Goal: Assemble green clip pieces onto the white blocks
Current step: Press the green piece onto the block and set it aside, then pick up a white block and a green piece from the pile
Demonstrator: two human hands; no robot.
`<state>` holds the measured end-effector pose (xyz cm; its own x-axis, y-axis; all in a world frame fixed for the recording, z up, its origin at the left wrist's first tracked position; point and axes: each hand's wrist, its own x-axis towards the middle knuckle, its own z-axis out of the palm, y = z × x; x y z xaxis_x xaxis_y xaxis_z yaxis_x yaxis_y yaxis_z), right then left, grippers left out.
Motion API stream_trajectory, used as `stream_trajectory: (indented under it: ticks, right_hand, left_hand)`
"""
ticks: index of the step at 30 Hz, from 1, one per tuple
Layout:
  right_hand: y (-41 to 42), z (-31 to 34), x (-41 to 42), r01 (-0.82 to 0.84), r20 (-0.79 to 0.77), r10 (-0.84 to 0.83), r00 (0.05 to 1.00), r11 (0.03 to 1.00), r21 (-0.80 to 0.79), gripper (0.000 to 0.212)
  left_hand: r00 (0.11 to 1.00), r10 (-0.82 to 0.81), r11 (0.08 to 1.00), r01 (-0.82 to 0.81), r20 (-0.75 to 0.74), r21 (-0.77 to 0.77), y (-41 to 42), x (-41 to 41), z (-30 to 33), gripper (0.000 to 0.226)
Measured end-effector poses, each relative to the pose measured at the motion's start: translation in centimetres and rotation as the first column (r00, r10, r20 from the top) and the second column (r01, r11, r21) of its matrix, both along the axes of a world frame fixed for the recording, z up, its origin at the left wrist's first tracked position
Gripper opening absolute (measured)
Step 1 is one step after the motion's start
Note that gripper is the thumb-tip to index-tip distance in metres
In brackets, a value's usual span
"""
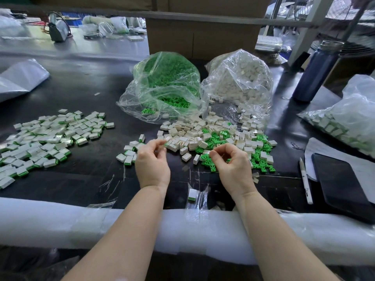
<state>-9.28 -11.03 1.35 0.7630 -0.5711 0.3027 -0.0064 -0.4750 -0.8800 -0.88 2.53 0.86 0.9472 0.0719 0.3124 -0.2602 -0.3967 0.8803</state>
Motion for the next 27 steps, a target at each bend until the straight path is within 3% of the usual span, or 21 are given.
stream_trajectory:
  ticks: [4,11,14,20,27]
  right_hand:
    - [0.0,0.0,0.0,0.028,-0.009,-0.028,1.000,1.000,-0.001,0.008]
    - [-0.5,-0.4,0.2,0.082,-0.068,-0.087,0.994,0.994,-0.079,0.010]
    - [-0.5,-0.5,0.3,0.091,-0.098,-0.107,0.989,0.983,-0.161,0.010]
    - [-0.3,-0.7,0.1,0.111,-0.223,-0.188,0.956,0.942,-0.318,0.016]
    - [0.0,-0.6,0.1,0.063,-0.415,-0.310,0.856,0.858,-0.510,0.025]
  left_hand:
    - [0.993,0.113,0.989,-0.110,-0.025,0.094,0.2,0.3,-0.1,0.025]
    - [0.981,0.126,0.933,-0.067,-0.145,0.353,-0.1,-0.1,-0.1,0.032]
    - [0.985,0.131,0.912,-0.077,-0.108,0.402,-0.2,-0.3,0.1,0.030]
    - [0.988,-0.154,0.882,0.130,0.018,0.452,-0.7,-0.8,-0.4,0.019]
    - [0.968,-0.247,0.791,0.234,-0.055,0.565,-1.1,-0.6,-0.9,0.029]
